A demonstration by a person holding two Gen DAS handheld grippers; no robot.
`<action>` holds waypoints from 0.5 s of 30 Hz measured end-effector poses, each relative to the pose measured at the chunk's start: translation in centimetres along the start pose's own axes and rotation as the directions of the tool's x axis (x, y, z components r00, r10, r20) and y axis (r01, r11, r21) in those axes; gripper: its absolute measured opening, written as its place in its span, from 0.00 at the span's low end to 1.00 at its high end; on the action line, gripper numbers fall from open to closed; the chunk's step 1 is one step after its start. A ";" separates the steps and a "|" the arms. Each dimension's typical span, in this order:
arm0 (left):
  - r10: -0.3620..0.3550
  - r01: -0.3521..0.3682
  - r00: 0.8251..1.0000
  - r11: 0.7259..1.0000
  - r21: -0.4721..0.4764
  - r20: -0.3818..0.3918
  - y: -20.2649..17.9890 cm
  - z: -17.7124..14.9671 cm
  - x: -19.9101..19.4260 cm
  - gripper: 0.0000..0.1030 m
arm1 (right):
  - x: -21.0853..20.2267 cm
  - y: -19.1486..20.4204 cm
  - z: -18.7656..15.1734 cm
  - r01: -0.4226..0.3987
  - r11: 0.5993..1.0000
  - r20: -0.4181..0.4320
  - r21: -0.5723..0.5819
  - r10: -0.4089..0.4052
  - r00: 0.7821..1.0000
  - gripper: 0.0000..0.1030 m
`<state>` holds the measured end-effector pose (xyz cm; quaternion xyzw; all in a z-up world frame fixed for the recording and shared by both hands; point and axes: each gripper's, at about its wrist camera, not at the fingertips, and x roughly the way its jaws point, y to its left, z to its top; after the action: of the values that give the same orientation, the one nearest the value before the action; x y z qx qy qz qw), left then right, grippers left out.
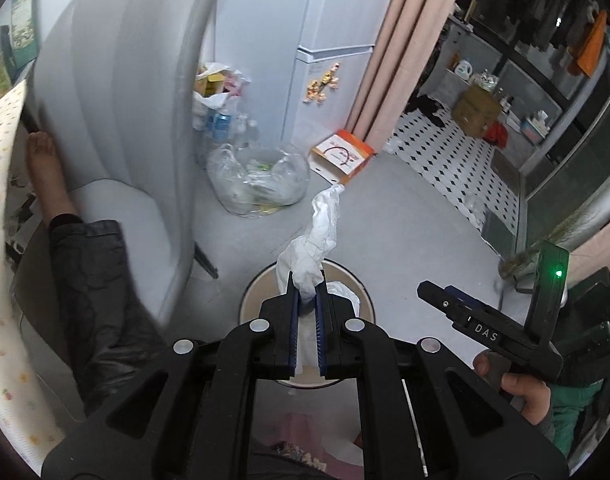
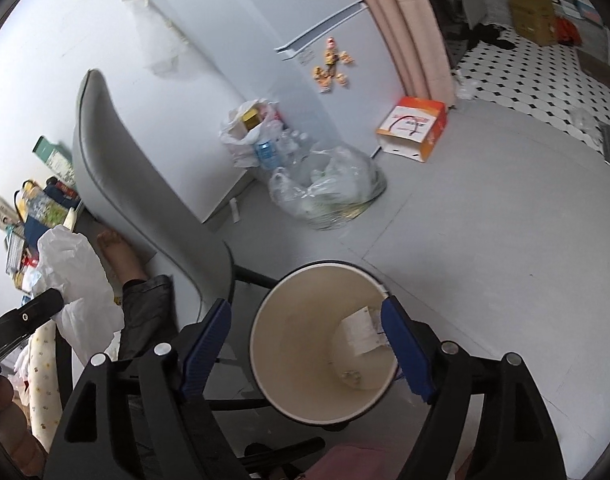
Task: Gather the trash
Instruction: 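Open both grippers over the wastebasket to drop the tissue and mask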
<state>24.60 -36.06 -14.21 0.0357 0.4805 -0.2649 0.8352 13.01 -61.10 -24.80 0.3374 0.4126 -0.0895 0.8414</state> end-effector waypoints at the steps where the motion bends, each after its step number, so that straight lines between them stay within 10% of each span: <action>1: -0.022 0.022 1.000 1.000 0.004 -0.005 -0.3 0.1 0.3 0.32 | -0.1 -0.4 0.1 0.005 1.000 0.004 0.005 -0.005 1.000 0.74; 3: -0.035 0.035 0.999 0.999 0.009 0.011 -0.5 0.1 0.1 0.77 | -0.3 -0.8 0.3 0.009 1.000 0.013 0.011 -0.009 1.000 0.74; 15: 0.054 -0.043 0.995 0.990 -0.131 0.081 3.8 0.1 -3.7 0.93 | -0.9 1.6 0.6 0.015 0.999 0.021 -0.036 -0.014 1.000 0.80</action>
<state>25.03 -31.31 -11.84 -0.0177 0.4597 -0.2141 0.8617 13.47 -60.38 -23.05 0.3183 0.4076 -0.0917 0.8510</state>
